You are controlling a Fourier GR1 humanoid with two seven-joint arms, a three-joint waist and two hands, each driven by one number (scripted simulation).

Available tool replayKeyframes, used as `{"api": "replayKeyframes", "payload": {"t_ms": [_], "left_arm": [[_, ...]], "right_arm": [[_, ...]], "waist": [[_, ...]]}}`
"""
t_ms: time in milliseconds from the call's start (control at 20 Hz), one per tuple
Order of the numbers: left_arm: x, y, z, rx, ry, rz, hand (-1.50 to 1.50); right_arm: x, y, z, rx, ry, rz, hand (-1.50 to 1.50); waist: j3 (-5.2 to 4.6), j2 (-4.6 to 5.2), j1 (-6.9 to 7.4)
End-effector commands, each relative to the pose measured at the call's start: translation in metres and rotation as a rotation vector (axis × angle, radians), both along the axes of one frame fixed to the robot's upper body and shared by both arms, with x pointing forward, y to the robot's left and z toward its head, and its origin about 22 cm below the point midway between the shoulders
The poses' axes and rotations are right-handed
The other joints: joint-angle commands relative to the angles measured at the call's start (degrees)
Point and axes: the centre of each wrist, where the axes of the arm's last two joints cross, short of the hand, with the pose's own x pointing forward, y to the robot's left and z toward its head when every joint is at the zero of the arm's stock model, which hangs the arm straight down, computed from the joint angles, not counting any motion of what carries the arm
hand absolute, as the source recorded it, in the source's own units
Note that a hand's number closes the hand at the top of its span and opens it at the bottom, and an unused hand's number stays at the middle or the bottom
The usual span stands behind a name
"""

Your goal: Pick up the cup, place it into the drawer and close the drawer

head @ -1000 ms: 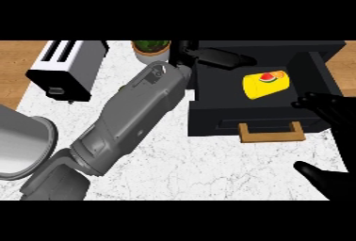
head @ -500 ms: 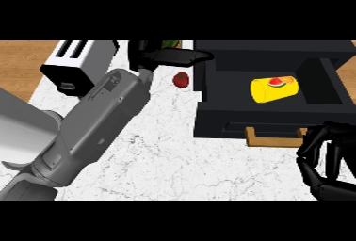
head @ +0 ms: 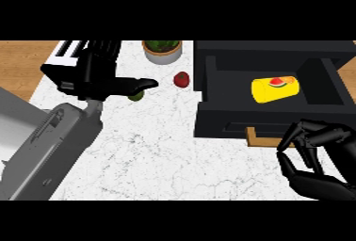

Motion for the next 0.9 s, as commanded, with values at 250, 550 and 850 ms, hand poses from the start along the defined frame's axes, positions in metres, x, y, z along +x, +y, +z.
{"api": "replayKeyframes", "payload": {"t_ms": [250,550,850], "left_arm": [[-0.041,0.068,-0.026,-0.018,0.012,-0.019,-1.50],[-0.073,0.107,-0.044,-0.005,0.025,0.019,-1.50],[-0.080,0.120,-0.036,-0.023,0.033,0.029,-1.50]], "right_arm": [[0.026,0.016,-0.017,-0.421,-0.111,0.029,1.50],[0.049,0.016,-0.064,-0.567,-0.093,0.030,1.50],[0.063,0.043,-0.126,-0.609,-0.068,0.040,-1.50]], "waist": [[-0.03,0.48,1.30],[0.02,0.47,0.07],[0.04,0.46,-0.75]]}}
